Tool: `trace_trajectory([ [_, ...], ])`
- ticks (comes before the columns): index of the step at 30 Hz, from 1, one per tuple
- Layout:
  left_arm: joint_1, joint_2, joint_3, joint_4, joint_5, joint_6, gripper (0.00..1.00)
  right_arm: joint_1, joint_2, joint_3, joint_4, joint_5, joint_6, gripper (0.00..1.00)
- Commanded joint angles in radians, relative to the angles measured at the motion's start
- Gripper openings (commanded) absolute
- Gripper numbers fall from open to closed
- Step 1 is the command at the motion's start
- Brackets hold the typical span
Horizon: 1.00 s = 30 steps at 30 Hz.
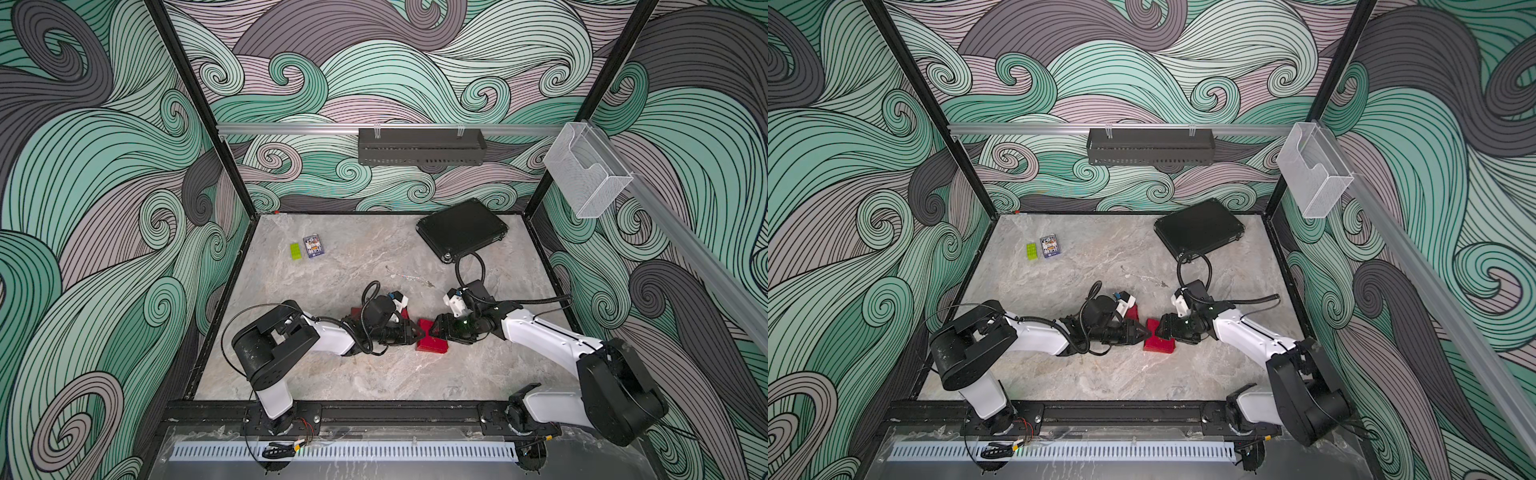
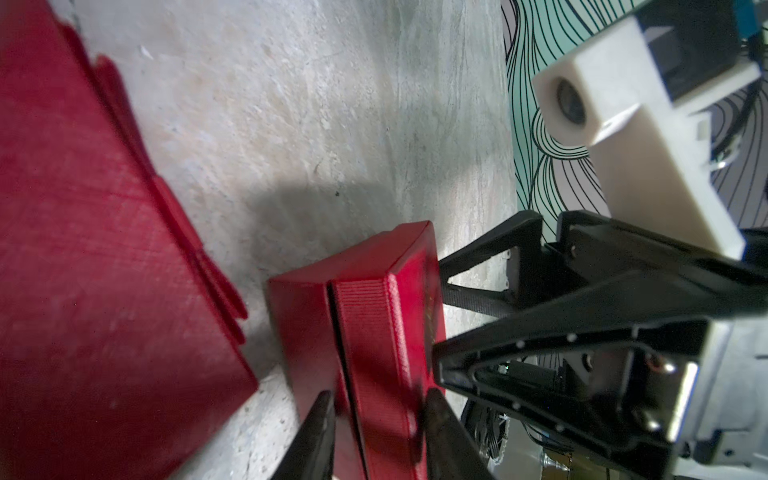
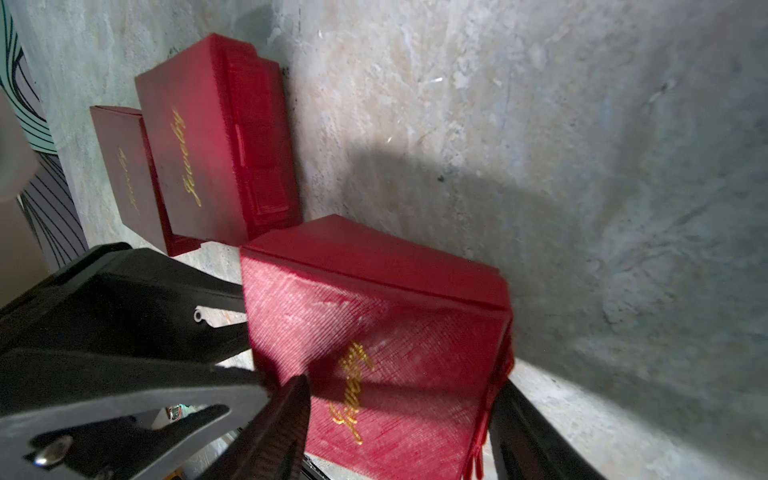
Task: Take the necklace out of the lift-off lid jewelry box
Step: Close the lid on the jewelry box.
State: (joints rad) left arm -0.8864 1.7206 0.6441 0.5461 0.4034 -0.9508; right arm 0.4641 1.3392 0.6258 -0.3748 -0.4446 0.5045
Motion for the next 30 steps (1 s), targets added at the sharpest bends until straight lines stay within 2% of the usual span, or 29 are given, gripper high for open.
trace_trajectory([
  [1,-0.008,0.017,0.030,0.074,0.045,-0.011,0.35,-0.001,0.018,-0.006,0.049,-0.018,0.010,0.67],
  [14,-0.012,0.066,0.022,0.130,0.049,-0.024,0.26,0.023,0.034,-0.003,0.057,-0.018,0.017,0.64],
  [20,-0.010,0.071,0.007,0.133,0.037,-0.016,0.14,0.048,0.052,0.013,0.029,0.027,0.012,0.65],
  [25,-0.010,0.065,-0.001,0.096,0.012,-0.004,0.13,0.074,0.063,0.050,-0.046,0.112,-0.006,0.67],
  [30,-0.007,0.076,-0.014,0.095,0.008,-0.004,0.15,0.088,0.074,0.069,-0.071,0.143,-0.011,0.68],
])
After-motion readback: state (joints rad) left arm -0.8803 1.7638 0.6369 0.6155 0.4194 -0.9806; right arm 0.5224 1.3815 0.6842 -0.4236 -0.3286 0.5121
